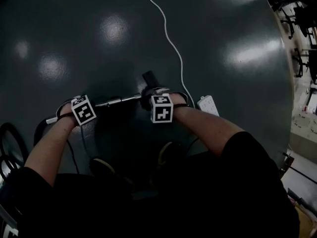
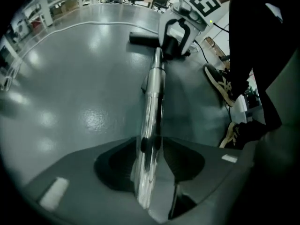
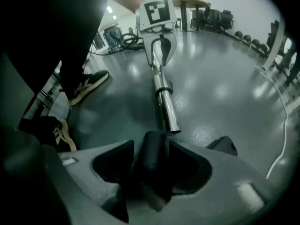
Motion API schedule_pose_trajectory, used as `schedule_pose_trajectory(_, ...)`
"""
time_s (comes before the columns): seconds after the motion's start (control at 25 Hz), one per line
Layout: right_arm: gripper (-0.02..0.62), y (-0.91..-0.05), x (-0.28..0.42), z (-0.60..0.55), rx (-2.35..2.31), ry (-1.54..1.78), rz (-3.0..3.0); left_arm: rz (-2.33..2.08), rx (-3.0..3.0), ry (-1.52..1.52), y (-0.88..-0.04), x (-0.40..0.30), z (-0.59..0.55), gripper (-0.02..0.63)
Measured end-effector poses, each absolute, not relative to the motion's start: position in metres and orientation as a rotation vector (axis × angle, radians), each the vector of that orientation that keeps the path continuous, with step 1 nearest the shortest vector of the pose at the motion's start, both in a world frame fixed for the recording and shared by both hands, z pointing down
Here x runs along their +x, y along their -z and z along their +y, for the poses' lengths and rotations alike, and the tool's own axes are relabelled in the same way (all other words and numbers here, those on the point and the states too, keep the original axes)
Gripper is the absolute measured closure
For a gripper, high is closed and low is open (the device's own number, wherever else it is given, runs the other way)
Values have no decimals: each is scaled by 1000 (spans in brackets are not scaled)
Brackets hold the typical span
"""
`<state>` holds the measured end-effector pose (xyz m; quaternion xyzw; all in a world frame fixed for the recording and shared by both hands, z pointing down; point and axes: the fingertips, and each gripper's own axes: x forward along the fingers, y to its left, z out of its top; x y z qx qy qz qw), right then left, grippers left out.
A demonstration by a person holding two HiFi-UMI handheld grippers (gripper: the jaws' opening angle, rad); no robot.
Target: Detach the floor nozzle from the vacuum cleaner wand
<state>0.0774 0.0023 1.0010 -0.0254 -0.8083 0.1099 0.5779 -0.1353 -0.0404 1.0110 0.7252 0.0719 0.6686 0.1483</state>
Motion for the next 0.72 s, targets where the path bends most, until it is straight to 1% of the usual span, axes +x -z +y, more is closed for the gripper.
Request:
schedule_pose_trajectory(0.08,368,-978,71,-7,-24,-332,-1966,90,2097,-1828,-992,-136,-51,392)
schedule_pose_trajectory(0.12,368,-963,66,-16,23,-372,-2014,3,2117,-1742,-978,-133,-59,391)
schedule_pose_trajectory(0.24,368,-903,58,-52,261,-495,-2144,-303,2203,-1340,-905,-113,-80,410)
schedule_pose_trajectory(0.28,368,-878,61,-64,361,-537,-2180,-402,2232,-1185,-870,-107,-86,429)
schedule_pose_trajectory(0.4,368,-796,82,-89,666,-686,-2281,-639,2336,-800,-757,-103,-102,442)
schedule_pose_trajectory(0.48,368,-741,109,-90,853,-806,-2327,-745,2386,-671,-692,-112,-103,440)
schedule_pose_trajectory(0.6,368,-651,157,-78,1167,-999,-2316,-910,2366,-554,-598,-139,-99,445)
schedule_pose_trajectory(0.64,368,-621,166,-81,1269,-1048,-2302,-965,2360,-509,-566,-153,-110,445)
schedule_pose_trajectory(0.72,368,-570,162,-105,1408,-1103,-2294,-1052,2367,-414,-514,-184,-152,455)
